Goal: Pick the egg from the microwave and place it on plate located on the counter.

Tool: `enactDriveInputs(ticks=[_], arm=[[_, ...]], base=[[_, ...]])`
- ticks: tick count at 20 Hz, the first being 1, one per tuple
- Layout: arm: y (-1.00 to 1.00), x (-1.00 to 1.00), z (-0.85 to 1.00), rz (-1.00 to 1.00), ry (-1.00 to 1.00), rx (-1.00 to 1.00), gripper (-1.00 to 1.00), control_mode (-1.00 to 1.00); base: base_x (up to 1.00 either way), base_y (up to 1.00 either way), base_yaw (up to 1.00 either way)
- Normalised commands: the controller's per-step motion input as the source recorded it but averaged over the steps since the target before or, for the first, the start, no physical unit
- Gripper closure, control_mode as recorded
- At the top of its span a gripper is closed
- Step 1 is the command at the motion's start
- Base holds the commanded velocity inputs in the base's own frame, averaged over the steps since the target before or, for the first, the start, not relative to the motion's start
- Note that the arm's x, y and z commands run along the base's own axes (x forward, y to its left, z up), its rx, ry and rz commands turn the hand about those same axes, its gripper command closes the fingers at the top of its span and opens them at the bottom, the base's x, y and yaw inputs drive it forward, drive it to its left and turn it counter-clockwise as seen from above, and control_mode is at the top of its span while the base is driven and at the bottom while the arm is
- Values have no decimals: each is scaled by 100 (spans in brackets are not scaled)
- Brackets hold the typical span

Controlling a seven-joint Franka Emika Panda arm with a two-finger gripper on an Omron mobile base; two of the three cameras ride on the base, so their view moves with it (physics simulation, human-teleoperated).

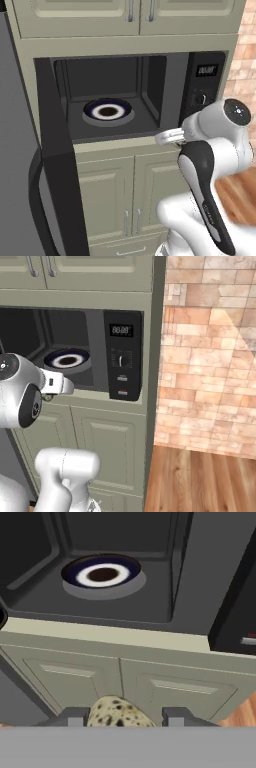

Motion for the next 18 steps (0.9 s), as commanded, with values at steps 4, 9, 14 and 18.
enactDriveInputs(ticks=[4, 9, 14, 18], arm=[[-12, -21, 43, 0, 7, -3, 100, -100], [-18, -15, 26, -3, 3, -2, 100, -100], [-25, -16, 6, -1, 0, 0, 100, -100], [-21, -24, 0, 0, 0, 0, 100, -100]], base=[[0, 0, 0], [0, 0, 0], [0, 0, 0], [0, 0, 0]])
